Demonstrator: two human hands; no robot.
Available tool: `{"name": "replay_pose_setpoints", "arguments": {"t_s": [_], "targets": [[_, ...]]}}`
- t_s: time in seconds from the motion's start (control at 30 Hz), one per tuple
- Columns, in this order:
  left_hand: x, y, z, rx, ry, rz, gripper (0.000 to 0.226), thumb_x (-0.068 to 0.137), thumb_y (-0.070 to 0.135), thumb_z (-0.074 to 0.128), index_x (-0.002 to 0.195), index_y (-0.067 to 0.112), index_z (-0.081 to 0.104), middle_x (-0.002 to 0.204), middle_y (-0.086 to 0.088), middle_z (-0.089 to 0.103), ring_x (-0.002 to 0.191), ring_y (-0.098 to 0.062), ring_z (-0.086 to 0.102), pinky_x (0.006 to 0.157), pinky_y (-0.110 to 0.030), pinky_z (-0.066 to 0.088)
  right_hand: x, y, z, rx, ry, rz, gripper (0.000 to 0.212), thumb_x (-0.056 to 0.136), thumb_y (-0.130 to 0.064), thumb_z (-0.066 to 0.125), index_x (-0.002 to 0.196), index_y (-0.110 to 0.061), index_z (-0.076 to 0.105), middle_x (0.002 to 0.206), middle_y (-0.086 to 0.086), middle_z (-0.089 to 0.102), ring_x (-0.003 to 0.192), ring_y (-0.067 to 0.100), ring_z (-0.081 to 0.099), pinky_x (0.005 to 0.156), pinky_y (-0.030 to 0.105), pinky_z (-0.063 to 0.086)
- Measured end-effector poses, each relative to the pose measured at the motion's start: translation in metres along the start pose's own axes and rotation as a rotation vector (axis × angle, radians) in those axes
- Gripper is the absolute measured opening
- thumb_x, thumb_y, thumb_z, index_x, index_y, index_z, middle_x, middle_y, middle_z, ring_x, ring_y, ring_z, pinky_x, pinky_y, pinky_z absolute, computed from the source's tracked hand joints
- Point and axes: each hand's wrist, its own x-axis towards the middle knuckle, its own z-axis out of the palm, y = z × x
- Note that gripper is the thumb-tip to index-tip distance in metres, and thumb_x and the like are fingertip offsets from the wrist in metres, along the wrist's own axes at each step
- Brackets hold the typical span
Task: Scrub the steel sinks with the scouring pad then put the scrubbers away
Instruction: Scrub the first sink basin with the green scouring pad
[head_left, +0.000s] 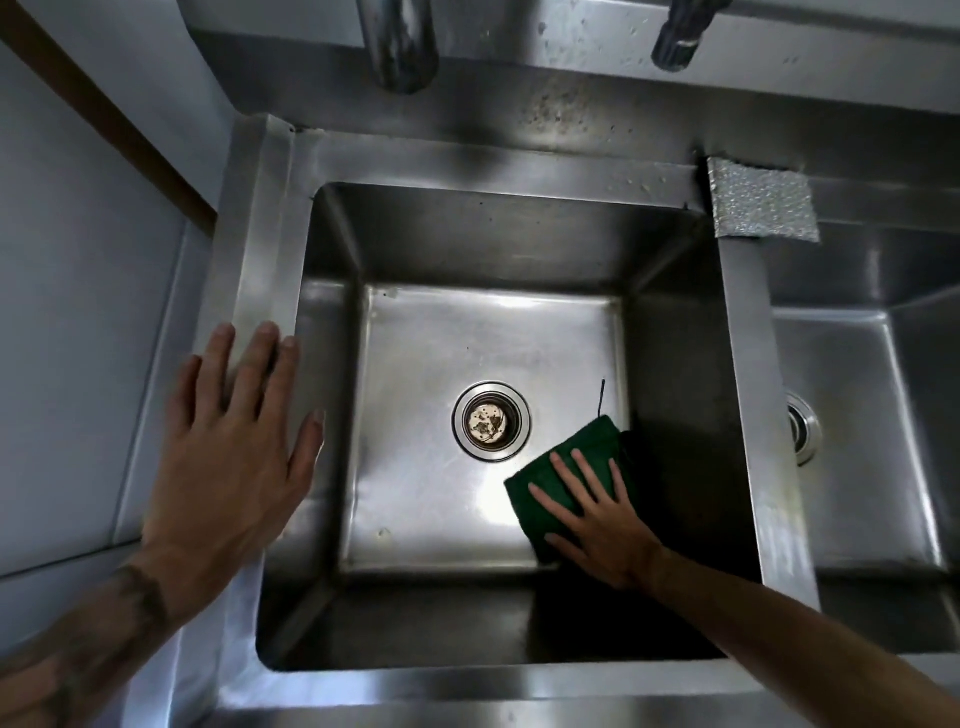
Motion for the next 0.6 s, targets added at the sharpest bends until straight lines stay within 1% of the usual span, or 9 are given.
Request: {"name": "replay_pose_setpoints", "arguments": {"t_s": [0.07, 0.13, 0.2, 0.27, 0.33, 0.4, 0.47, 0.53, 0.6], "targets": [[0.0, 0.0, 0.0, -0.003, 0.005, -0.007, 0.07, 0.11, 0.047, 0.027, 0.163, 0.001, 0.034, 0.169, -0.024, 0.034, 0.158, -0.047, 0.025, 0.125, -0.061, 0.022, -0.009, -0.008, -0.002, 0.014, -0.066, 0.023, 0.072, 0.094, -0.067, 0.037, 0.158, -0.041, 0.018, 0.168, 0.012, 0.015, 0.152, 0.041, 0.02, 0.11, 0.072, 0.029], [0.0, 0.0, 0.0, -0.005, -0.002, -0.001, 0.07, 0.109, 0.046, 0.028, 0.163, 0.001, 0.033, 0.169, -0.025, 0.034, 0.158, -0.047, 0.025, 0.126, -0.061, 0.021, -0.013, -0.014, -0.004, 0.04, -0.119, 0.058, 0.073, 0.091, -0.065, 0.041, 0.157, -0.041, 0.021, 0.168, 0.011, 0.019, 0.15, 0.041, 0.025, 0.101, 0.072, 0.038], [0.001, -0.001, -0.001, -0.003, -0.005, -0.001, 0.071, 0.109, 0.047, 0.028, 0.163, 0.002, 0.032, 0.169, -0.024, 0.033, 0.158, -0.047, 0.025, 0.126, -0.06, 0.021, -0.015, -0.015, -0.014, 0.047, -0.148, 0.085, 0.069, 0.089, -0.061, 0.04, 0.154, -0.042, 0.029, 0.165, 0.012, 0.028, 0.147, 0.04, 0.034, 0.096, 0.069, 0.044], [0.0, -0.001, -0.001, -0.011, -0.01, -0.009, 0.071, 0.109, 0.048, 0.029, 0.164, 0.003, 0.032, 0.169, -0.024, 0.033, 0.158, -0.046, 0.026, 0.126, -0.061, 0.022, -0.016, -0.013, -0.026, 0.063, -0.098, 0.13, 0.059, 0.09, -0.058, 0.038, 0.146, -0.041, 0.042, 0.157, 0.014, 0.041, 0.139, 0.04, 0.046, 0.094, 0.063, 0.05], [0.001, -0.001, -0.001, -0.011, -0.011, -0.017, 0.071, 0.109, 0.047, 0.032, 0.163, 0.002, 0.031, 0.169, -0.024, 0.033, 0.158, -0.046, 0.026, 0.126, -0.062, 0.023, -0.014, -0.012, -0.039, 0.079, -0.092, 0.179, 0.057, 0.088, -0.063, 0.037, 0.141, -0.042, 0.045, 0.148, 0.014, 0.046, 0.125, 0.038, 0.053, 0.088, 0.057, 0.051], [0.0, -0.002, -0.001, -0.01, -0.022, -0.009, 0.071, 0.109, 0.048, 0.032, 0.163, 0.002, 0.031, 0.169, -0.024, 0.032, 0.158, -0.047, 0.026, 0.126, -0.062, 0.023, -0.016, -0.015, -0.041, 0.092, -0.137, 0.207, 0.063, 0.086, -0.074, 0.036, 0.141, -0.045, 0.042, 0.145, 0.013, 0.044, 0.121, 0.038, 0.051, 0.087, 0.057, 0.05], [0.0, -0.002, -0.003, -0.02, -0.027, -0.008, 0.072, 0.108, 0.047, 0.032, 0.164, 0.002, 0.031, 0.169, -0.025, 0.032, 0.158, -0.047, 0.025, 0.126, -0.063, 0.023, -0.017, -0.019, -0.04, 0.079, -0.209, 0.194, 0.072, 0.081, -0.081, 0.034, 0.141, -0.044, 0.044, 0.144, 0.017, 0.047, 0.119, 0.041, 0.052, 0.086, 0.059, 0.051], [0.0, -0.001, -0.004, -0.019, -0.029, -0.004, 0.072, 0.108, 0.048, 0.032, 0.164, 0.002, 0.03, 0.169, -0.025, 0.031, 0.158, -0.048, 0.025, 0.126, -0.063, 0.023, -0.015, -0.023, -0.044, 0.078, -0.248, 0.187, 0.073, 0.083, -0.078, 0.042, 0.146, -0.042, 0.037, 0.151, 0.019, 0.037, 0.126, 0.043, 0.045, 0.093, 0.058, 0.047], [0.001, -0.001, -0.005, -0.022, -0.03, -0.005, 0.072, 0.109, 0.048, 0.031, 0.164, 0.001, 0.031, 0.169, -0.026, 0.031, 0.158, -0.048, 0.025, 0.126, -0.063, 0.022, -0.013, -0.029, -0.05, 0.111, -0.28, 0.202, 0.071, 0.088, -0.069, 0.05, 0.15, -0.04, 0.03, 0.156, 0.018, 0.026, 0.133, 0.042, 0.035, 0.101, 0.056, 0.043]]}}
